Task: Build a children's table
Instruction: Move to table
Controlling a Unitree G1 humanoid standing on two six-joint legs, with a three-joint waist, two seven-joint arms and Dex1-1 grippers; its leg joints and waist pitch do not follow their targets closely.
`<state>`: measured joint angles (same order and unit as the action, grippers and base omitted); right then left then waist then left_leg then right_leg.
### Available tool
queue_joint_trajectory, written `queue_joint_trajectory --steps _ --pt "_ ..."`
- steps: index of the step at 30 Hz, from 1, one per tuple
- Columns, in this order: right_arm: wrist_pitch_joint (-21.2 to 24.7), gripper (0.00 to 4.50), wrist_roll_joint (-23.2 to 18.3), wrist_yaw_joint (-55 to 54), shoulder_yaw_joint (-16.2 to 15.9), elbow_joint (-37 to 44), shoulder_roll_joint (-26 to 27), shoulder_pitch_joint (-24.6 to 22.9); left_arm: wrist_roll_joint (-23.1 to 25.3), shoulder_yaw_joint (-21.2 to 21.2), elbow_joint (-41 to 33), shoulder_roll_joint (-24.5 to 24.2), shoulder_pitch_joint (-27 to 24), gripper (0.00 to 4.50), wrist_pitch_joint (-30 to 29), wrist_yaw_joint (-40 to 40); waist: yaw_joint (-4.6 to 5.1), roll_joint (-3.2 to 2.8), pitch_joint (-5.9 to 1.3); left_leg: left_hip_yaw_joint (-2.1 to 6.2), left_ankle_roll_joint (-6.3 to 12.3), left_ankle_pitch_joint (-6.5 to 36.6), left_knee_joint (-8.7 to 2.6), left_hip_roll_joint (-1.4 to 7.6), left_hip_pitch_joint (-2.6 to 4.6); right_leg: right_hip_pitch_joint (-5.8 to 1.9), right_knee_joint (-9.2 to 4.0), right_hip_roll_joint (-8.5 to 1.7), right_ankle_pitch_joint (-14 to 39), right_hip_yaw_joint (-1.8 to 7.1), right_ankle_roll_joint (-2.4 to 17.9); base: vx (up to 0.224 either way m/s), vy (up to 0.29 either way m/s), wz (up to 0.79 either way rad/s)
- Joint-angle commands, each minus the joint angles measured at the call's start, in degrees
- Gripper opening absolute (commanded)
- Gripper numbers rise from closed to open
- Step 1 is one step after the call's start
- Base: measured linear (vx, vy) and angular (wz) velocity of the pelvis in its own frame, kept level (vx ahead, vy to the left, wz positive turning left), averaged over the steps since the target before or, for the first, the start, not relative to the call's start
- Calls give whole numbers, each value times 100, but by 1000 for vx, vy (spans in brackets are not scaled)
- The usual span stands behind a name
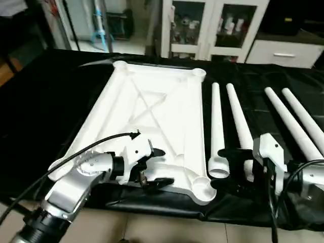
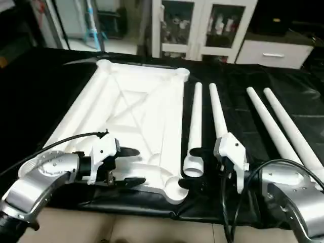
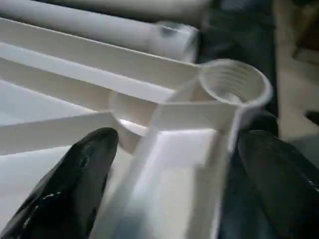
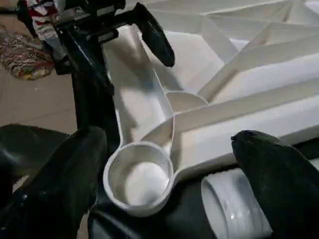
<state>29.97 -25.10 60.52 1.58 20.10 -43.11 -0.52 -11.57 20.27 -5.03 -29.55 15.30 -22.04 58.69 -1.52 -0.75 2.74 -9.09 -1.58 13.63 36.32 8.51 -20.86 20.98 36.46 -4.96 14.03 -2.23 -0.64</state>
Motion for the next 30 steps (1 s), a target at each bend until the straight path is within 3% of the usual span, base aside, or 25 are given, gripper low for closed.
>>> queue_joint_trajectory --steps 1,2,5,11,17,24,27,30 --pt "81 450 -71 109 159 203 -141 -38 -68 111 -87 -113 5 425 12 255 8 31 -337 140 814 -156 -440 428 36 -219 -335 -362 -927 237 1777 0 0 0" --pt "94 450 -80 131 176 239 -196 -52 -131 107 -154 -138 -15 395 -15 331 3 21 -319 135 821 -36 -452 440 42 -214 -352 -365 -752 235 1809 0 0 0" --pt "68 450 -113 163 208 285 -315 -105 -186 116 -176 -136 -29 385 31 470 -6 25 -280 123 697 379 -490 467 58 -202 -398 -372 -217 238 1812 0 0 0" --pt "6 450 -107 191 209 250 -387 -96 -117 203 -76 -149 8 341 9 503 -6 55 -266 80 446 678 -529 477 73 -184 -435 -367 237 243 1640 0 0 0" --pt "-28 450 -77 259 139 253 -463 -120 11 341 -134 -247 -61 288 27 571 -2 55 -265 71 424 675 -528 474 67 -177 -444 -377 229 255 1574 0 0 0" --pt "24 450 -50 255 51 338 -509 -142 630 657 267 -225 24 223 507 383 -5 60 -270 75 510 570 -519 477 54 -182 -444 -378 106 251 1561 0 0 0" --pt "107 450 -65 400 -123 552 -644 -336 937 800 663 -160 259 200 821 244 -15 49 -278 80 462 635 -520 481 66 -184 -448 -388 153 259 1519 0 0 0" --pt "43 450 12 447 -191 605 -702 -419 938 801 722 -141 320 175 859 238 -20 41 -269 86 408 770 -539 491 56 -189 -454 -392 212 254 1533 0 0 0"
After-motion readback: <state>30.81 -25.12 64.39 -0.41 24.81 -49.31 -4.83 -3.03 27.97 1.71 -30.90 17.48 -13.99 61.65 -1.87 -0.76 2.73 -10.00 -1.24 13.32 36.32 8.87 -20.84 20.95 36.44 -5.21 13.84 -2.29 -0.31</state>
